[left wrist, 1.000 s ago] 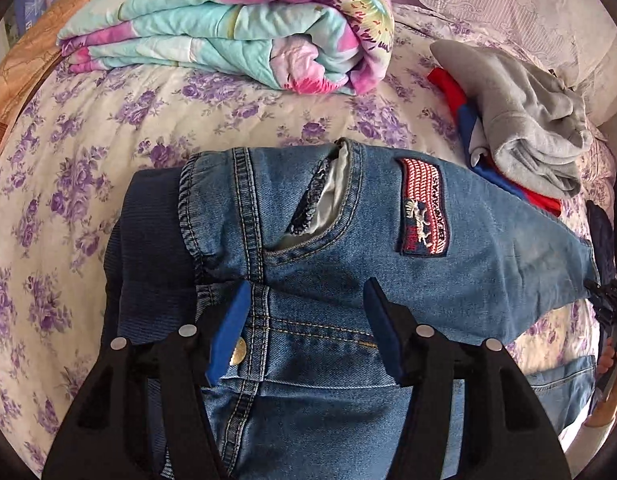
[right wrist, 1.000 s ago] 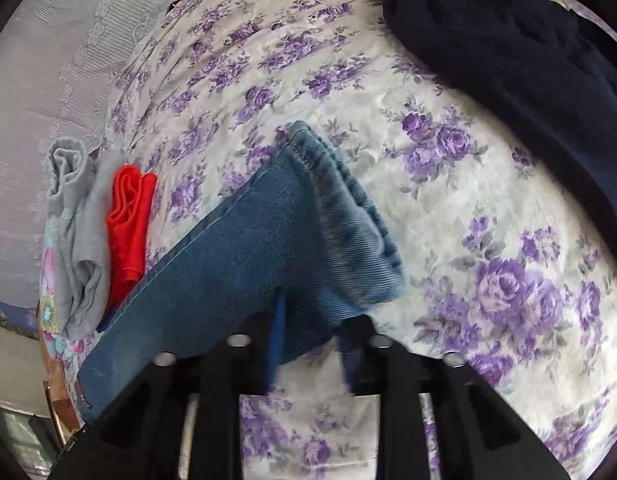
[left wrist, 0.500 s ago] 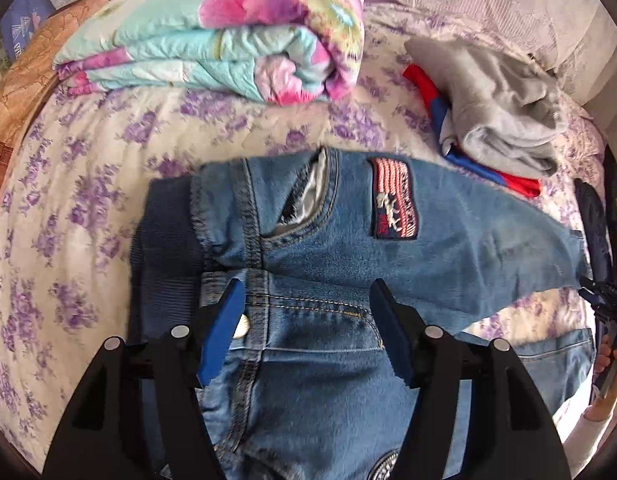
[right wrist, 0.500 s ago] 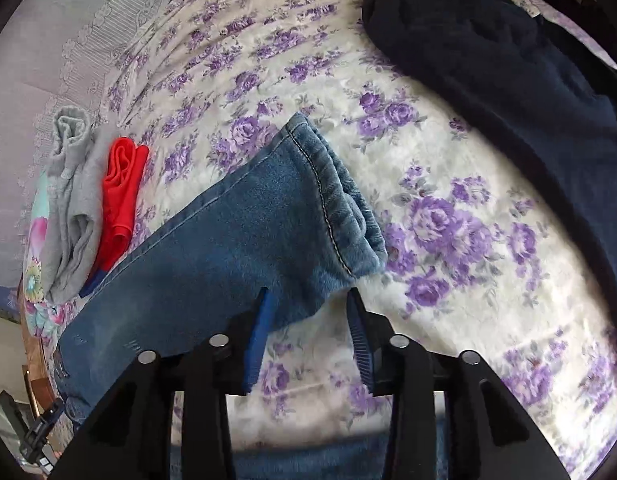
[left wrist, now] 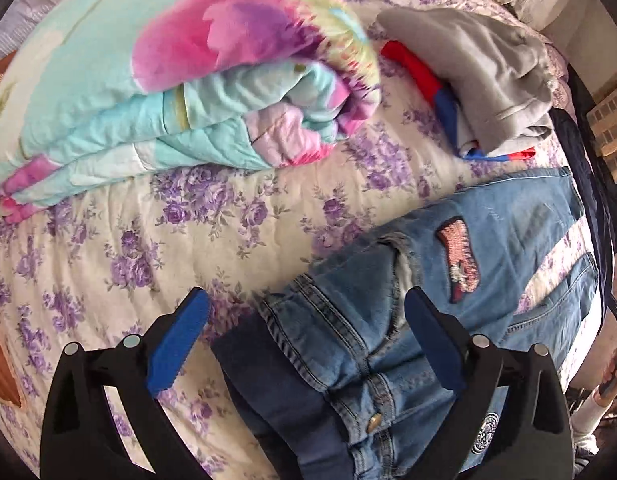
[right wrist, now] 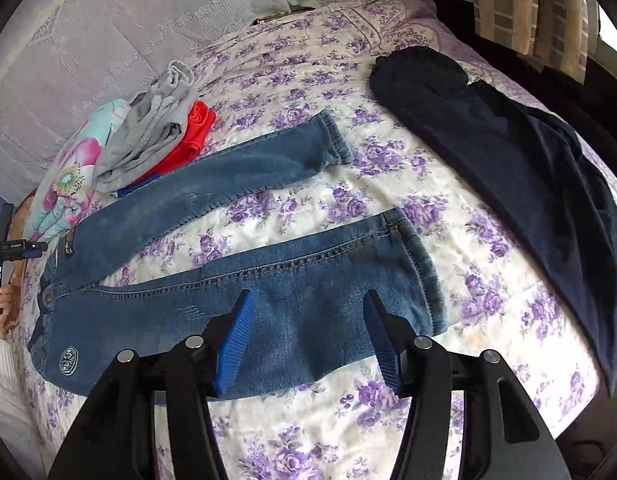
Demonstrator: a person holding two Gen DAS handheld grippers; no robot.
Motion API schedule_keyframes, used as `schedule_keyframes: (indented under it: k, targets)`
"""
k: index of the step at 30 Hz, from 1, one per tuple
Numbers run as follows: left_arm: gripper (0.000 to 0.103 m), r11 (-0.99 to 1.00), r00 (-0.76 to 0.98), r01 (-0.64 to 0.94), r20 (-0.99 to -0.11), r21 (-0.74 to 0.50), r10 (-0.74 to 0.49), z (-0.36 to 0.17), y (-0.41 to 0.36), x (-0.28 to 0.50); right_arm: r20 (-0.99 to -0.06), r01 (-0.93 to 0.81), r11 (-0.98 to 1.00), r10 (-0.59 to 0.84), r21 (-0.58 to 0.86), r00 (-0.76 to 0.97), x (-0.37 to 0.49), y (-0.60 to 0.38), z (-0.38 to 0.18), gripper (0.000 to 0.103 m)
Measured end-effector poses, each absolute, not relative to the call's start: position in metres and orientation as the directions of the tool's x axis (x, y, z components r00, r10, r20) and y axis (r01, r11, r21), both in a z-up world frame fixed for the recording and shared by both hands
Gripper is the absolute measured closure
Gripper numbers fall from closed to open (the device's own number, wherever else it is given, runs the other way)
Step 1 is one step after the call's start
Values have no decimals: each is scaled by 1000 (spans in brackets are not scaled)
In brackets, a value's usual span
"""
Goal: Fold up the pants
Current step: 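Lift the jeans with both tools and flip them over, bringing the tools together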
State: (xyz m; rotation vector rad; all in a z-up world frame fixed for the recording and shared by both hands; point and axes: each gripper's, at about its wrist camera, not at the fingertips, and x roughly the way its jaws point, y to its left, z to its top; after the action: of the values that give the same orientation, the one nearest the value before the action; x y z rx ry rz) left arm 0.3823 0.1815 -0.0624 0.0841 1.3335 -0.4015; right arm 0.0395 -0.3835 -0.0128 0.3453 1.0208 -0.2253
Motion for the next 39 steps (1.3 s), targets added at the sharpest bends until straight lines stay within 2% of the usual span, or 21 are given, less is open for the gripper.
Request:
schedule_keyframes:
  k: [4,7,8,9,11,14,16,18,20,27,34,35,36,37,39]
  targets:
    - [15,907,92,303,-939,-292,-332,-98,187,393,-849,311,941,-52,135,526,63,-366,3,46]
    - [25,901,118,318,-930,-296,-347,-104,180,376,-852,203,973,-14,109,524,107,-329,11,46]
    - [28,902,129,337,-936,-270,-328,-105,174,368,-853,130,986,25,108,521,126,-310,15,46]
    - [38,898,138,352,-934,-264,-329,-103,171,361,-854,42,992,77,115,514,147,-289,19,46]
    - [47,900,168,369,-936,-231,-309,-96,164,349,-852,-129,981,189,144,489,189,-246,26,45]
    - [64,892,291,432,-916,-132,-276,-73,152,325,-855,-461,859,399,222,332,257,-176,26,39]
    - [66,869,361,488,-887,-83,-287,-58,148,309,-869,-654,727,445,209,216,286,-131,19,38]
    - [67,855,377,514,-879,-64,-292,-54,148,302,-897,-727,660,418,189,146,311,-104,4,38]
    - [68,844,393,534,-871,-47,-297,-50,151,297,-905,-743,619,423,257,39,334,-89,-11,38]
    - [71,780,426,620,-799,-84,-424,-25,164,272,-918,-797,546,396,259,-27,370,-75,-34,38]
    - [71,772,426,630,-797,-78,-428,-32,161,265,-934,-784,546,338,293,-114,390,-73,-72,39]
    - [71,773,426,629,-796,-80,-429,-32,163,264,-933,-779,549,337,303,-125,389,-73,-78,45]
    - [71,777,426,624,-798,-82,-427,-32,163,266,-929,-776,546,343,317,-138,386,-74,-81,76]
    - [71,783,426,617,-801,-84,-421,-33,164,268,-931,-781,540,337,314,-142,382,-73,-83,89]
    - [71,801,427,593,-811,-83,-400,-34,165,274,-943,-811,534,325,240,-65,369,-73,-74,90]
